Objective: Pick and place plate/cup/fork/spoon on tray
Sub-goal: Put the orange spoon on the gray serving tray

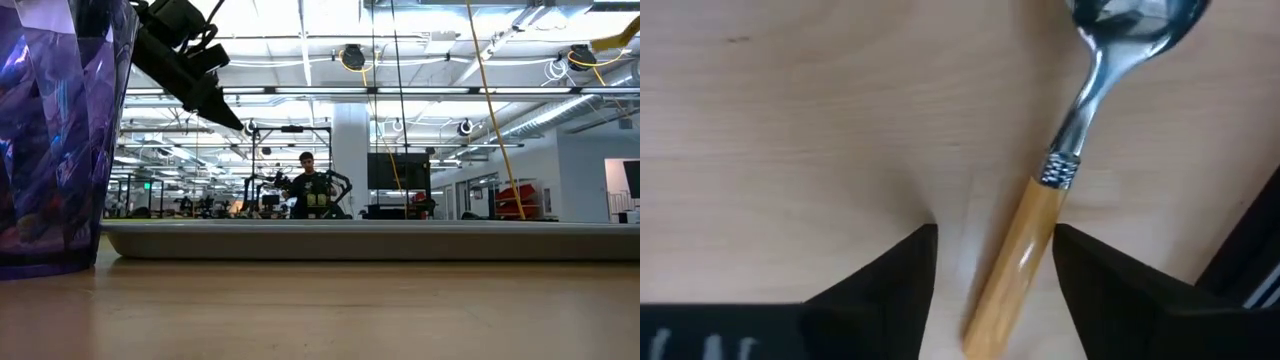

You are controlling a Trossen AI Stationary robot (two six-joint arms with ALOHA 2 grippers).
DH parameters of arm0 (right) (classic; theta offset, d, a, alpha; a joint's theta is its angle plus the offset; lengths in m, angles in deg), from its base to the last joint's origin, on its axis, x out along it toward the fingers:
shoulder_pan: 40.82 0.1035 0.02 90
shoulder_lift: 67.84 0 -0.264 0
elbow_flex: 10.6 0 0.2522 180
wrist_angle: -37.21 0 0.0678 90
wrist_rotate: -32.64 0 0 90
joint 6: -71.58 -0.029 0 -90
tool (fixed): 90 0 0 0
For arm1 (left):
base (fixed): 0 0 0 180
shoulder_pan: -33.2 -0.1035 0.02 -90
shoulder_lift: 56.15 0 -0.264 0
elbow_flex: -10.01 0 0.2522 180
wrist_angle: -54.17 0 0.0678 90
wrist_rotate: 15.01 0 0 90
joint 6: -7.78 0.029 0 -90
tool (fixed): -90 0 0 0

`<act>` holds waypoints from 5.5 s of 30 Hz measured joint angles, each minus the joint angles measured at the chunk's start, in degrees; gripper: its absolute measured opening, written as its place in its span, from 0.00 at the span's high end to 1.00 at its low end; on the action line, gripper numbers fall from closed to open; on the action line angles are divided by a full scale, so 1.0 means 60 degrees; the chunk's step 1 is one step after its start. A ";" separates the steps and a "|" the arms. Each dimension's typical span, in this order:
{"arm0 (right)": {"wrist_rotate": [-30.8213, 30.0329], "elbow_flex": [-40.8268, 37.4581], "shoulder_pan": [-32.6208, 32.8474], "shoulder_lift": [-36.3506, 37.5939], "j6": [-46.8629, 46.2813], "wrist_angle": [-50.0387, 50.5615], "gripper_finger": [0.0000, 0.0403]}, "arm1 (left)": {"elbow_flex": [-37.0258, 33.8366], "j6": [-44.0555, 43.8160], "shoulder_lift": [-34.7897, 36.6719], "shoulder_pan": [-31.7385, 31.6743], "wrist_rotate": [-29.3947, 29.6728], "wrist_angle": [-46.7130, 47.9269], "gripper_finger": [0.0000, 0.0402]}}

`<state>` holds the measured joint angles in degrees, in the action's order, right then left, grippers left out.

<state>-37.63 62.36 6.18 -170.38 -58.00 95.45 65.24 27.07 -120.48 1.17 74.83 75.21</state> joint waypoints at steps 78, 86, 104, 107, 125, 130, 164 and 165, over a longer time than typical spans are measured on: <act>-0.0259 0.0767 -0.0406 0.0495 0.0426 0.0495 0.31 | -0.0141 -0.0025 0.0003 -0.0004 0.0014 -0.0021 0.44; -0.0255 0.1271 -0.0313 0.1140 0.0354 0.2358 0.30 | -0.0141 -0.0025 0.0003 -0.0004 -0.0004 -0.0093 0.44; -0.0842 -0.0112 0.0854 0.1092 0.0364 0.1253 0.31 | -0.0141 -0.0123 0.0003 -0.0004 0.0000 0.0189 0.44; -0.0994 -0.0698 0.0989 0.1143 0.0363 0.0209 0.31 | -0.0141 -0.0168 0.0003 -0.0004 0.0007 0.0191 0.44; -0.1213 -0.1904 0.1305 0.1110 0.0133 -0.1918 0.76 | -0.0137 -0.0512 0.0001 0.0160 0.0018 0.0253 0.44; -0.1267 -0.1906 0.1309 0.1106 0.0180 -0.1857 0.93 | -0.0137 -0.0517 0.0003 0.0377 -0.0002 0.0246 0.44; -0.1892 0.1312 0.0394 0.2251 0.0252 0.4071 0.95 | -0.0134 -0.0419 0.0003 0.0477 -0.0011 0.0368 0.44; -0.2190 0.1556 0.0309 0.2254 0.0318 0.4269 0.95 | -0.0134 -0.0419 0.0003 0.0477 -0.0007 0.0370 0.44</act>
<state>-50.77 71.69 8.03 -156.86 -56.09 121.06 64.44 24.56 -120.46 4.03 74.78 77.43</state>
